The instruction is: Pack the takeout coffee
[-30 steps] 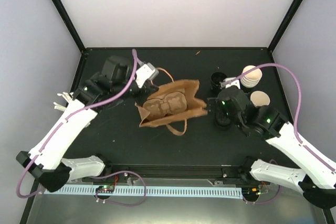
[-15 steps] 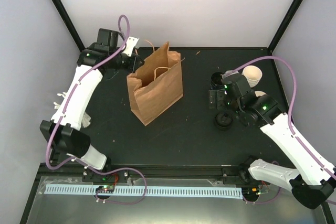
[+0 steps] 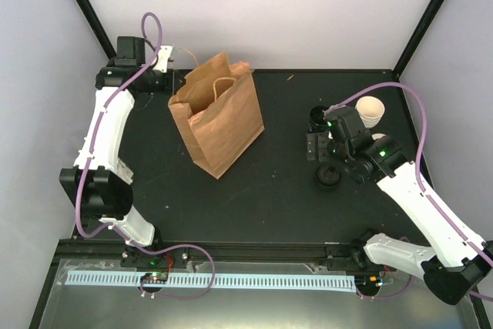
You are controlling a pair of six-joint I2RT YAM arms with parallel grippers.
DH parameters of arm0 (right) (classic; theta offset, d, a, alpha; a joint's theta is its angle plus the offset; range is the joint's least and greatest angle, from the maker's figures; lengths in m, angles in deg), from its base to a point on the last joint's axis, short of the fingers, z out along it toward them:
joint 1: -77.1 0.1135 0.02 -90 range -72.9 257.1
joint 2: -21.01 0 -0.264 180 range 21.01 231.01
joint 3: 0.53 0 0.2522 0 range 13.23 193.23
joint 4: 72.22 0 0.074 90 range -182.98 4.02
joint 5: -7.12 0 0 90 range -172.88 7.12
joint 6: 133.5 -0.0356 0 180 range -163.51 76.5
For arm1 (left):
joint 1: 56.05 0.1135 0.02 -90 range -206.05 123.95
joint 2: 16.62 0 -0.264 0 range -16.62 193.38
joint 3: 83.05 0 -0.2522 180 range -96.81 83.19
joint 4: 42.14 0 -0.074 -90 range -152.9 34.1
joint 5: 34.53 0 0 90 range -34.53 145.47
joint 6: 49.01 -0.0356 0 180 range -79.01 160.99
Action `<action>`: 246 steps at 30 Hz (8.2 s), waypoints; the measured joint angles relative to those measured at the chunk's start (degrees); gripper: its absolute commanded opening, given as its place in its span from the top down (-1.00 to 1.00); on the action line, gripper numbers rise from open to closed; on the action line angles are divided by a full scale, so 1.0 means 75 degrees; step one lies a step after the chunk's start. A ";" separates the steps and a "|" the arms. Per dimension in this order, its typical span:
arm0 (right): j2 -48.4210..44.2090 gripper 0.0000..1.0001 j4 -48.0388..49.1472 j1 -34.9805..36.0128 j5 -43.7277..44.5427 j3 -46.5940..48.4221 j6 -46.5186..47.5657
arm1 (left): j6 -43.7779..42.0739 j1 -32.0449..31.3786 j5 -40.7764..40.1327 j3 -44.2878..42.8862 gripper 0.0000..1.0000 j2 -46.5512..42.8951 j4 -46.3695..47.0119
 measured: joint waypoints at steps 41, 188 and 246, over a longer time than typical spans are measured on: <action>0.1276 -0.42 0.0096 -0.0370 -0.0055 0.0612 0.0565 | 0.0799 0.0484 0.0664 0.0463 -0.98 -0.2305 0.0391; 0.6645 0.91 0.0586 -0.1909 -0.0968 0.3115 0.1818 | 0.1891 0.0428 0.0469 0.7720 -0.98 -0.8239 0.1311; 0.6274 0.72 0.0912 -0.1906 -0.0970 0.2314 0.1827 | 0.1891 0.0428 0.0495 0.7723 -0.97 -0.8157 0.1314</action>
